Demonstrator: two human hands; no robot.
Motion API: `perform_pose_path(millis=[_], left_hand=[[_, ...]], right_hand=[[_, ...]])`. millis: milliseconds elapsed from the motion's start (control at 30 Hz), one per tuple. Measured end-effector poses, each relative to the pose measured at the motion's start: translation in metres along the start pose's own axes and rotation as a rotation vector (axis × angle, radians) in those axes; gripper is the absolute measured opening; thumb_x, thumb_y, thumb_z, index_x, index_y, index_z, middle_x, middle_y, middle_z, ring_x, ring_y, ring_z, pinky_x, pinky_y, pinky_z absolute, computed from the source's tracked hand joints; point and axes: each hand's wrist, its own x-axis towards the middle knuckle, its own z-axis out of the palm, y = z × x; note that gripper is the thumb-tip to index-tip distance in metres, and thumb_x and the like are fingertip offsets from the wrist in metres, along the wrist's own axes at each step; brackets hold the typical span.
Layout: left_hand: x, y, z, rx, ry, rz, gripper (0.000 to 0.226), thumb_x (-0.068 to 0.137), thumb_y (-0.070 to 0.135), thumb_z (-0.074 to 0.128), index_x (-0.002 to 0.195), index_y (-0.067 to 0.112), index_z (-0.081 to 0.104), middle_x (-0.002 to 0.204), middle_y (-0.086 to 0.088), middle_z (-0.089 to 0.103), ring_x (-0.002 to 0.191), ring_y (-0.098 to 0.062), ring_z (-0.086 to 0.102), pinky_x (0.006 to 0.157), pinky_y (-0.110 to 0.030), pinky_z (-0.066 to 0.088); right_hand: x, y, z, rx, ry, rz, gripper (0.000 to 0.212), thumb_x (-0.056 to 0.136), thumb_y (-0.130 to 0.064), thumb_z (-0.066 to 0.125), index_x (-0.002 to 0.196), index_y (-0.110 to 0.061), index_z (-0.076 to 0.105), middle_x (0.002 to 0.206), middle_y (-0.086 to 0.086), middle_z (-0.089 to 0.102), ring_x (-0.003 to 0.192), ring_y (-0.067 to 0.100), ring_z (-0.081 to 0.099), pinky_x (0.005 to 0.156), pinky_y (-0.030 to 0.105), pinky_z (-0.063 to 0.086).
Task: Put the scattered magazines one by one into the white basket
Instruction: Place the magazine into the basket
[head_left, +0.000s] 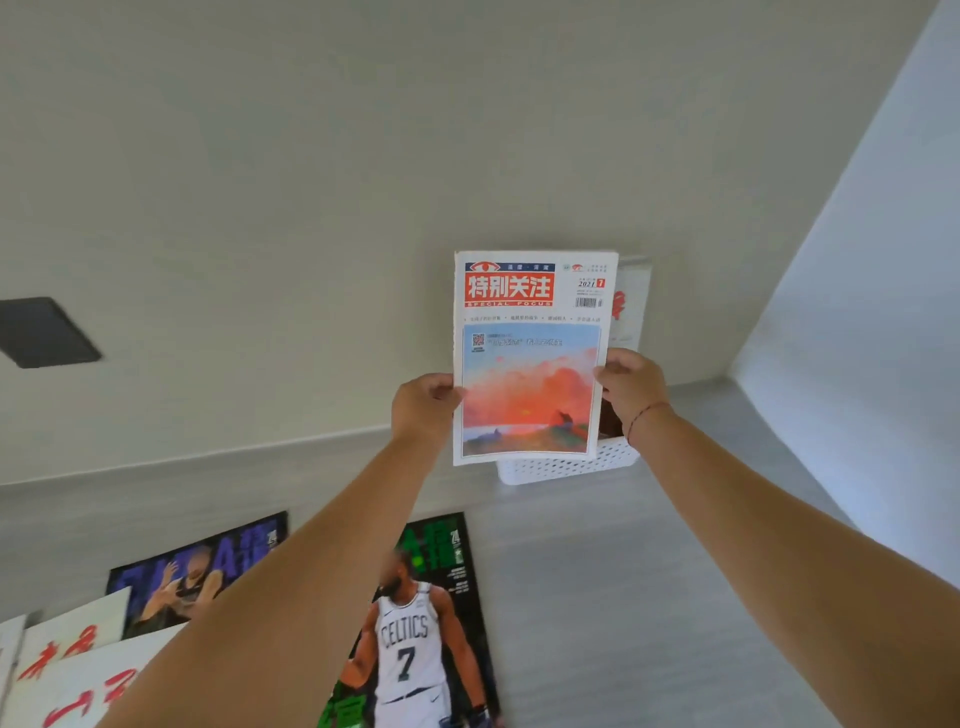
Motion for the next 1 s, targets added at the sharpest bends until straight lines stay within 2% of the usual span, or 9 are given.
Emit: perform_pose_path(millis=[233,367,433,500,633,700,767,900,1000], left_hand=[[0.020,0.029,0.044,-0.015,0.080,0.018,0.018,0.084,0.014,0.064,0.097,0.019,0.076,0.096,0.001,0.075,0.086,-0.020,0.068,0.086,-0.033,0.056],[0.025,0.022,0.065,-0.005,0.089,-0.035,0.020,0.084,0.010,0.063,0.099,0.017,0.075,0.099,-0.002,0.075,0.088,-0.022,0.068,0.086,-0.034,0.056],[0.027,0.021,0.074,-0.005,0.108,-0.034,0.022,0.084,0.007,0.062,0.098,0.017,0.075,0.098,-0.003,0.075,0.083,-0.021,0.066,0.079,-0.029,0.055],[0.030,0.021,0.082,-0.001,0.117,-0.024,0.022,0.084,0.005,0.062,0.099,0.017,0.075,0.097,-0.002,0.074,0.079,-0.018,0.063,0.071,-0.024,0.050],[0.033,0.021,0.095,0.016,0.113,-0.028,0.022,0.085,0.007,0.062,0.102,0.015,0.073,0.100,-0.001,0.073,0.080,-0.017,0.062,0.070,-0.023,0.050],[0.032,0.014,0.098,0.032,0.131,-0.055,0.019,0.085,0.009,0.062,0.099,0.015,0.073,0.099,-0.002,0.074,0.078,-0.017,0.062,0.069,-0.024,0.050],[0.031,0.004,0.100,0.092,0.159,-0.088,0.015,0.086,0.011,0.061,0.095,0.015,0.072,0.096,-0.002,0.073,0.074,-0.017,0.060,0.065,-0.023,0.046],[0.028,-0.013,0.095,0.164,0.228,-0.150,0.006,0.085,0.015,0.064,0.089,0.016,0.059,0.095,-0.003,0.068,0.076,-0.017,0.055,0.061,-0.024,0.042],[0.029,-0.016,0.091,0.217,0.193,-0.139,0.008,0.086,0.013,0.061,0.093,0.012,0.066,0.094,-0.003,0.069,0.076,-0.019,0.056,0.064,-0.026,0.043]], right_hand=[[0.048,-0.015,-0.022,0.000,0.020,-0.054,0.023,0.087,-0.002,0.055,0.101,-0.012,0.069,0.100,0.008,0.069,0.088,0.022,0.060,0.086,0.033,0.052],[0.062,0.004,-0.030,-0.010,0.002,-0.007,0.026,0.087,-0.001,0.055,0.107,-0.009,0.068,0.104,0.009,0.069,0.100,0.029,0.064,0.095,0.042,0.052],[0.067,0.017,-0.031,-0.007,-0.004,0.028,0.025,0.087,-0.002,0.055,0.106,-0.011,0.069,0.099,0.006,0.069,0.102,0.030,0.064,0.094,0.043,0.052],[0.073,0.025,-0.031,0.009,0.015,0.053,0.021,0.087,-0.001,0.055,0.098,-0.014,0.069,0.093,0.005,0.067,0.101,0.033,0.064,0.093,0.043,0.053],[0.085,0.030,-0.035,0.002,0.044,0.050,0.021,0.086,-0.002,0.054,0.086,-0.018,0.067,0.095,0.014,0.070,0.090,0.032,0.064,0.092,0.047,0.053],[0.086,0.034,-0.035,-0.018,0.015,0.045,0.020,0.086,-0.002,0.054,0.087,-0.017,0.068,0.099,0.016,0.070,0.090,0.032,0.064,0.092,0.048,0.053],[0.083,0.042,-0.030,-0.031,-0.023,0.065,0.020,0.087,-0.004,0.055,0.092,-0.018,0.069,0.096,0.009,0.070,0.096,0.032,0.064,0.092,0.047,0.053],[0.075,0.058,-0.022,-0.073,-0.060,0.081,0.023,0.087,-0.005,0.055,0.104,-0.011,0.070,0.102,0.011,0.071,0.100,0.034,0.064,0.094,0.046,0.051],[0.073,0.059,-0.020,-0.085,-0.049,0.089,0.023,0.088,-0.010,0.055,0.106,-0.011,0.069,0.105,0.008,0.070,0.099,0.029,0.064,0.095,0.044,0.051]])
